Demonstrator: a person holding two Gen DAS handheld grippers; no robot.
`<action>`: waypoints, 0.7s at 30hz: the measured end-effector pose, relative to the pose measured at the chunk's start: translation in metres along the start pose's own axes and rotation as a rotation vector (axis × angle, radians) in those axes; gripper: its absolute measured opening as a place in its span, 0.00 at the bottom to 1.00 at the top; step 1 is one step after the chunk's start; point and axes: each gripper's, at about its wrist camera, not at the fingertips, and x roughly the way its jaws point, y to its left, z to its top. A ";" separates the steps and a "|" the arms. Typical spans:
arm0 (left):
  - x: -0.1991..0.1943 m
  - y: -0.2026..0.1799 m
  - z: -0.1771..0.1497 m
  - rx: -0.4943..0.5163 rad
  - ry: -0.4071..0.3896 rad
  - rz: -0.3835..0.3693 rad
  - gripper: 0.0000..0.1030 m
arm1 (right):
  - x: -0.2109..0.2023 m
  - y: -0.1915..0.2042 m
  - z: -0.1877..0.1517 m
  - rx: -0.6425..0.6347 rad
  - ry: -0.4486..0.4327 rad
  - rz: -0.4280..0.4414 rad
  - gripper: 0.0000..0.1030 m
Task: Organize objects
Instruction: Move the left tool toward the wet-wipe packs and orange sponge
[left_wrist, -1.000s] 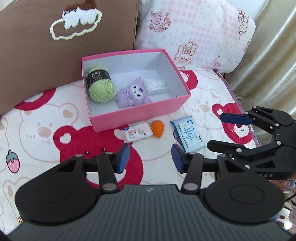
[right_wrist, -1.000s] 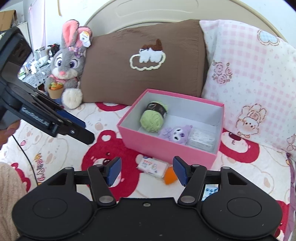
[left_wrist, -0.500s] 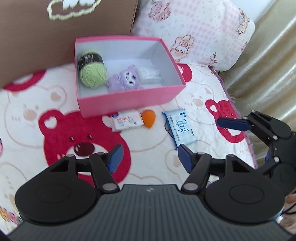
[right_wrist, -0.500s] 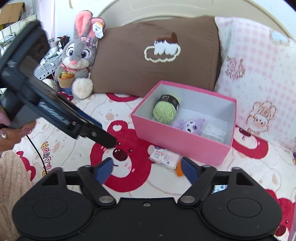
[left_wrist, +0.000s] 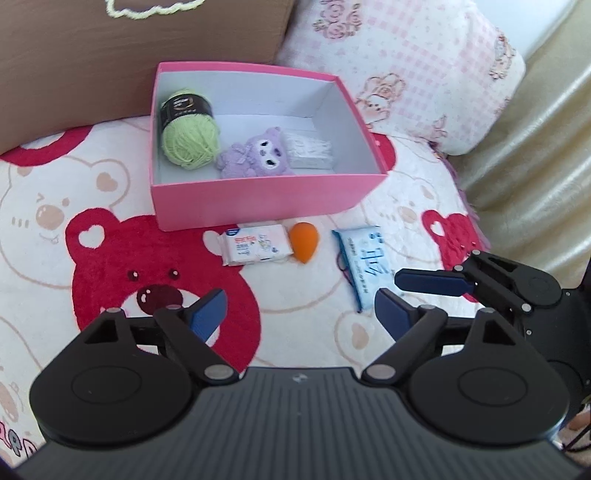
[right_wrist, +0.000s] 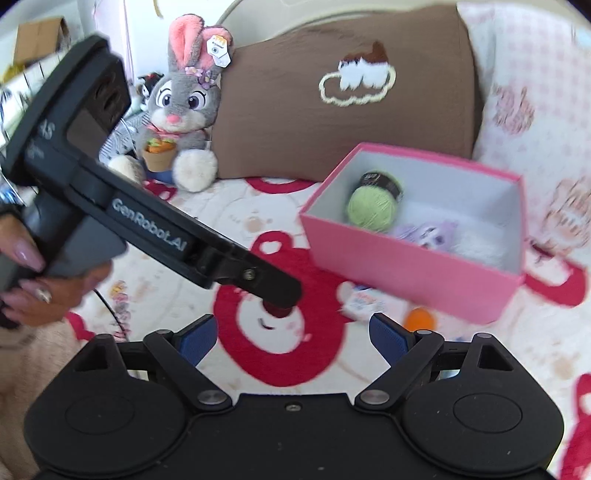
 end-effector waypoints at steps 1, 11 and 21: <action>0.004 0.002 -0.001 0.001 0.003 -0.001 0.85 | 0.004 -0.005 0.000 0.029 0.004 0.003 0.89; 0.036 0.037 -0.008 -0.047 -0.030 -0.031 0.83 | 0.054 -0.007 -0.009 0.046 0.160 -0.073 0.89; 0.081 0.066 -0.018 -0.090 -0.066 -0.009 0.83 | 0.102 -0.023 -0.026 0.067 0.163 -0.133 0.88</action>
